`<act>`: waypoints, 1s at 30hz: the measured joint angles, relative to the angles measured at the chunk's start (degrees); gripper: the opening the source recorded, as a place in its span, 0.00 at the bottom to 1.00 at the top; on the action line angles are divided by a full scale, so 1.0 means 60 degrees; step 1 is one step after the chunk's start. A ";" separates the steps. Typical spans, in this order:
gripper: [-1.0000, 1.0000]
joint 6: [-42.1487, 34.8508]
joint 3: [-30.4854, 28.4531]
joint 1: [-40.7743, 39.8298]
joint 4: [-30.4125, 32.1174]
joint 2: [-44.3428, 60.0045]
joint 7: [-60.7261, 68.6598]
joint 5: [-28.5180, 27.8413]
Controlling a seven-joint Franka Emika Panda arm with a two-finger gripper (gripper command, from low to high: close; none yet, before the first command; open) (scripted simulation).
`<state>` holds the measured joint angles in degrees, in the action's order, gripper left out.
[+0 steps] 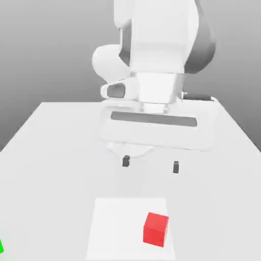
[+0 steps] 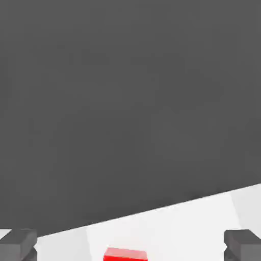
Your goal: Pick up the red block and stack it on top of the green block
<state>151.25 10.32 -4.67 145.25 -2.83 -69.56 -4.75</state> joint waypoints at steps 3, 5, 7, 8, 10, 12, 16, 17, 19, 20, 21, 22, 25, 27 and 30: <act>0.50 0.0476 0.0035 0.0131 0.0328 0.1021 -0.0447 0.0059; 0.50 0.0847 0.0011 0.0226 0.0481 0.1695 -0.0678 0.0104; 0.50 0.1366 -0.0137 0.0339 0.0444 0.2381 -0.0918 -0.0115; 0.50 0.1645 -0.0250 0.0423 0.0401 0.2727 -0.1038 -0.0258; 0.50 0.2215 -0.0521 0.0631 0.0299 0.3425 -0.1269 -0.0561; 0.00 0.2378 -0.0608 0.0701 0.0269 0.3624 -0.1330 -0.0645; 0.00 0.2395 -0.0605 0.0698 0.0269 0.3625 -0.1345 -0.0659; 0.00 0.2477 -0.0647 0.0732 0.0254 0.3724 -0.1378 -0.0700; 0.00 0.2179 -0.0496 0.0615 0.0312 0.3365 -0.1256 -0.0532; 0.00 0.1937 -0.0394 0.0544 0.0358 0.3074 -0.1148 -0.0386; 0.00 0.1672 -0.0302 0.0485 0.0409 0.2754 -0.1031 -0.0227; 0.00 0.1396 -0.0223 0.0441 0.0463 0.2421 -0.0906 -0.0060; 0.00 0.0668 -0.0468 0.0048 0.0113 0.2031 -0.0951 0.0368; 0.00 0.0286 -0.0954 -0.0417 -0.0476 0.2229 -0.1263 0.0615; 0.00 -0.0176 -0.1696 -0.1033 -0.1288 0.2569 -0.1699 0.0954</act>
<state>150.19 0.14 -10.86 137.52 12.58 -79.75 0.98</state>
